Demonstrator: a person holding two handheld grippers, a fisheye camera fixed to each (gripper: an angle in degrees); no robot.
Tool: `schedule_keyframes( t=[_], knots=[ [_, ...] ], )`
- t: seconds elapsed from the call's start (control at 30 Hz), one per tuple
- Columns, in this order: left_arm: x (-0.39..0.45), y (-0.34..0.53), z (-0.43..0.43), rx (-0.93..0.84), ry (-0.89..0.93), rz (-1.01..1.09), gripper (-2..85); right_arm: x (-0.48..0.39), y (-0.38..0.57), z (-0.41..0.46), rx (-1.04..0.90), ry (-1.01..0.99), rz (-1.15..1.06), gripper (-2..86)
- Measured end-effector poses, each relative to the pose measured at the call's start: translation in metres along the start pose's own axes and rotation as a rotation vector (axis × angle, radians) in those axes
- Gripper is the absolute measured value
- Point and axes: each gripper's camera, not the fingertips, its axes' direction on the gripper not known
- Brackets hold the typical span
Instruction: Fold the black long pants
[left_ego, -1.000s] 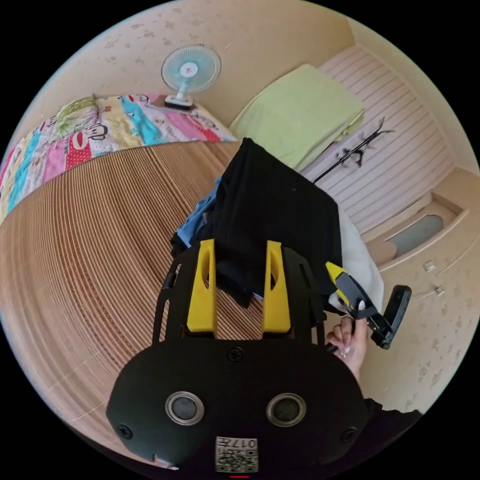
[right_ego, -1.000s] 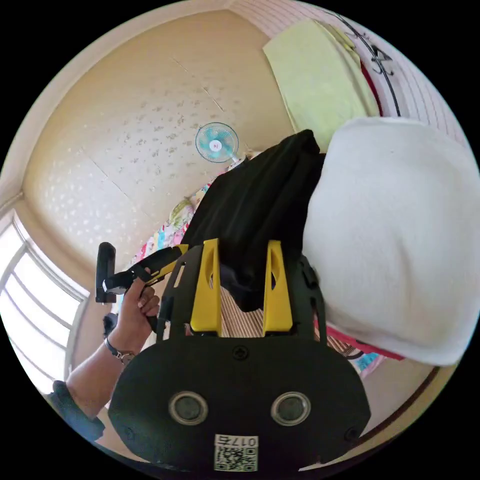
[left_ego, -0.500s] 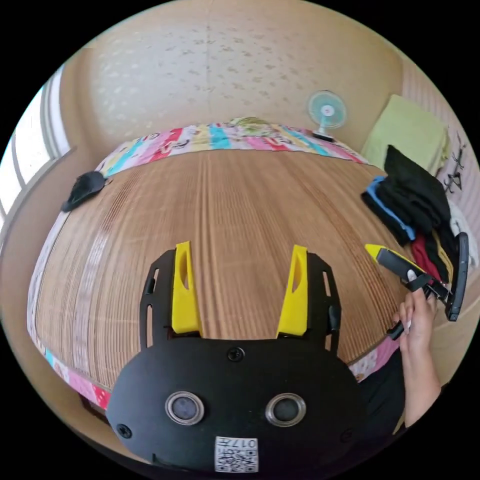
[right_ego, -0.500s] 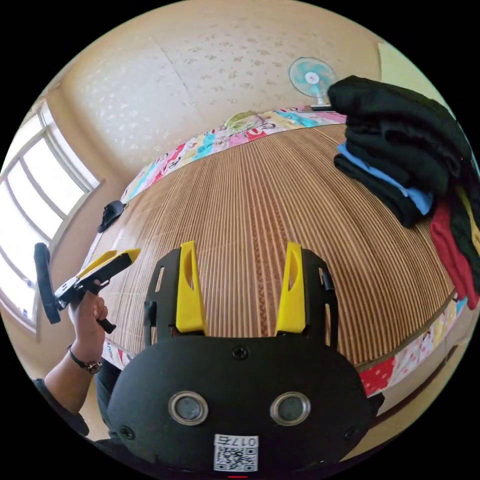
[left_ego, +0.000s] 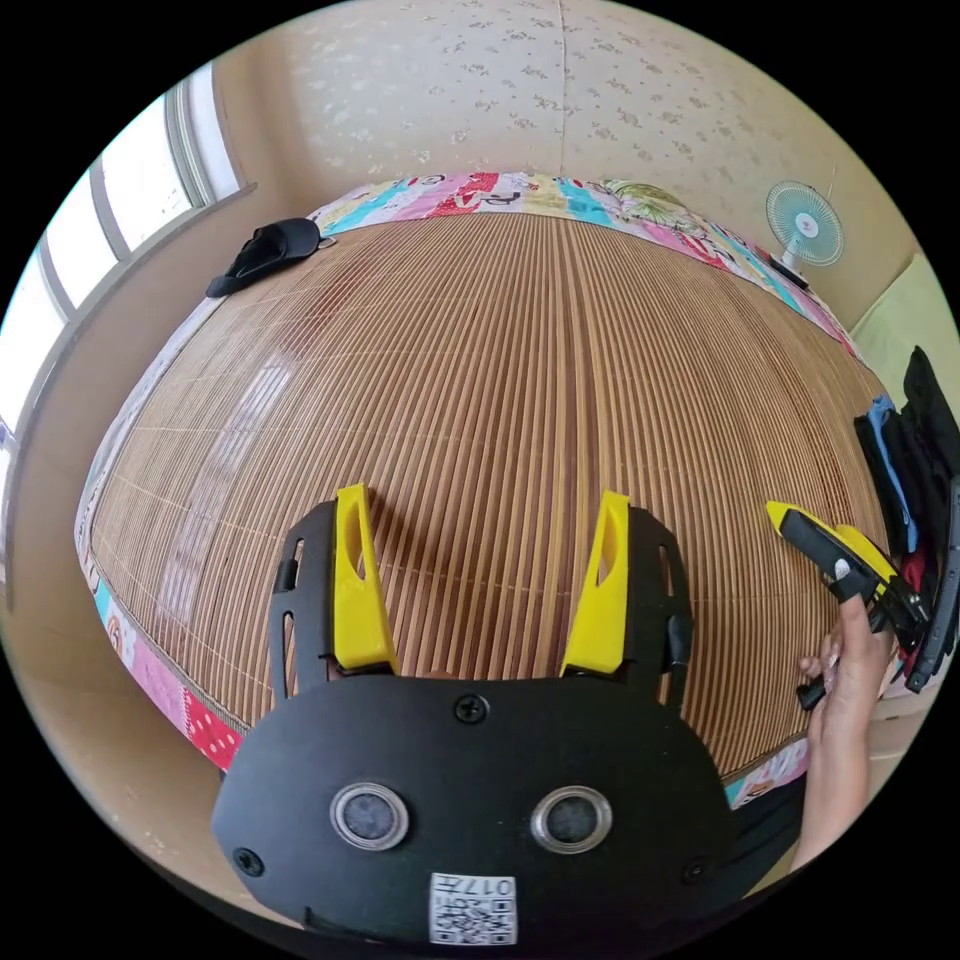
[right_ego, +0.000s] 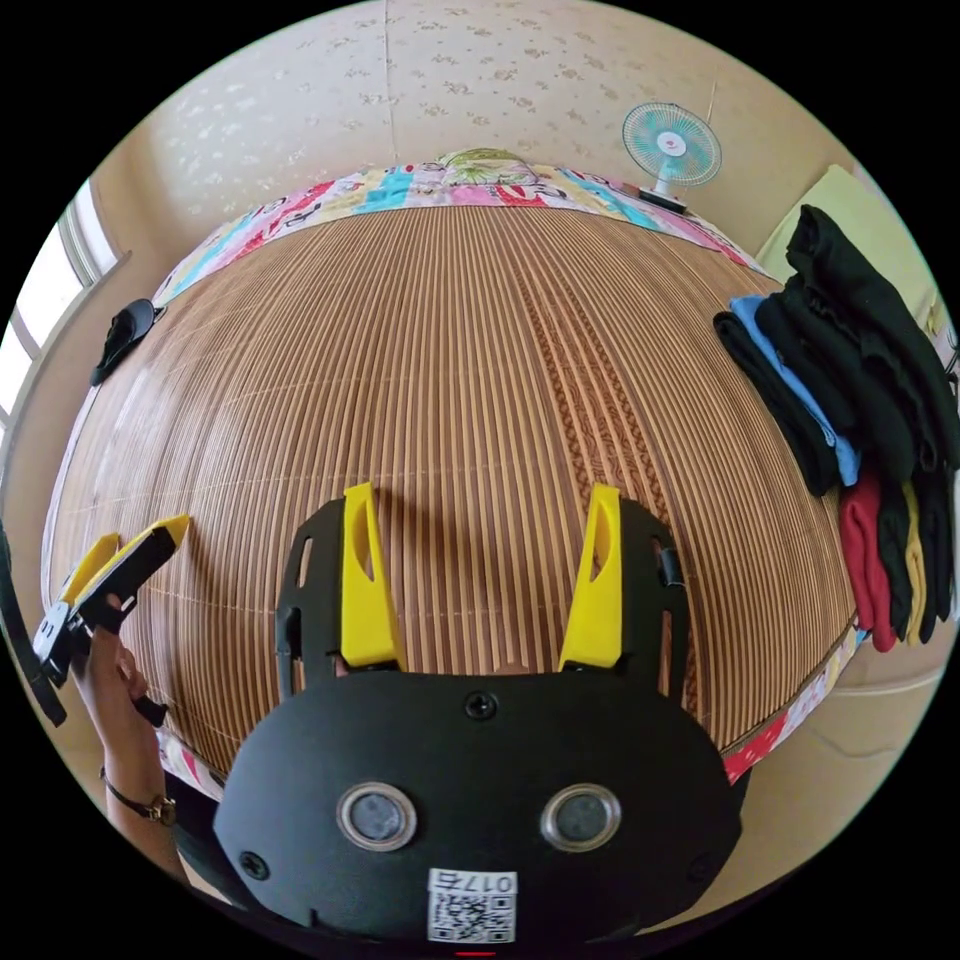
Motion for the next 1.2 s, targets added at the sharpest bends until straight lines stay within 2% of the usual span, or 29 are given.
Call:
schedule_keyframes(
  t=[1.2],
  knots=[
    [0.007, -0.015, -0.029, -0.007, 0.006, 0.018, 29.4, 0.021, 0.057, 0.038, -0.016, 0.016, -0.011, 27.1]
  ],
)
